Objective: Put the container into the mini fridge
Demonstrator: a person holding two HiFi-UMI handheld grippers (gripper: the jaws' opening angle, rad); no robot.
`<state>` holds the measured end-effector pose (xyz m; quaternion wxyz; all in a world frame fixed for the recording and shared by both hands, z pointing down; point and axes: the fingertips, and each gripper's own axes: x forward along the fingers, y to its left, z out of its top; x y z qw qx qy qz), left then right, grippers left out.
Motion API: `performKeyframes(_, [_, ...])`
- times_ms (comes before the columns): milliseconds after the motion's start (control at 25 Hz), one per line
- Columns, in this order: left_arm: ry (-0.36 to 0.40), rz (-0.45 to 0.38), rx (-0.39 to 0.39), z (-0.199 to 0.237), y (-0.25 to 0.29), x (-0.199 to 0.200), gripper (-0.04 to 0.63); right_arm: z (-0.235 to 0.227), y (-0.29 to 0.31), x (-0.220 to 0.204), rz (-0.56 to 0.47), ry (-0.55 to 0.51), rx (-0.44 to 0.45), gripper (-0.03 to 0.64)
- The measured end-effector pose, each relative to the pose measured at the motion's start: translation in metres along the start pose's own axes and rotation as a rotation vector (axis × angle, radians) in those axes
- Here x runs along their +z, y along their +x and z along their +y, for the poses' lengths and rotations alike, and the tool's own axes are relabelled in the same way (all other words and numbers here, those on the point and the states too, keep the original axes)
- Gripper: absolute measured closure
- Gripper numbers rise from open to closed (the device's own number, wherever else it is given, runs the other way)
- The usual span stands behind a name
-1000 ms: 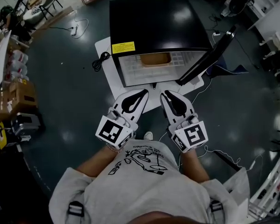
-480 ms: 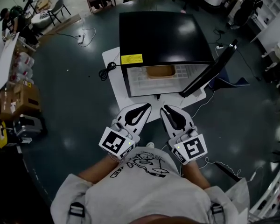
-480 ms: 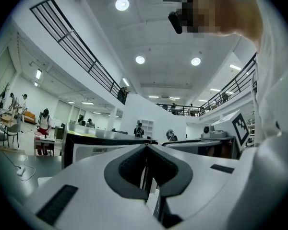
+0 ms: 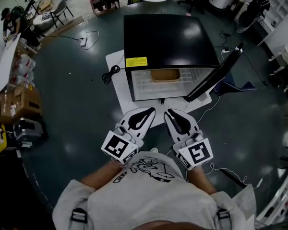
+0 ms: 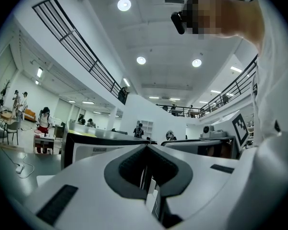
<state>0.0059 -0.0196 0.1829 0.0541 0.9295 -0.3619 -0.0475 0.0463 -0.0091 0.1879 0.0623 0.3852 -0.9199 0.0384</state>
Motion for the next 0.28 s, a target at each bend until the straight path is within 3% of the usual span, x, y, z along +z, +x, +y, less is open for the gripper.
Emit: performKeyframes(280, [-0.006,0.001,0.001,0.0056,0.0012,0.0022,0.58,-0.0017,0.0068,0.0071,-0.022,0.004,-0.001,0.557])
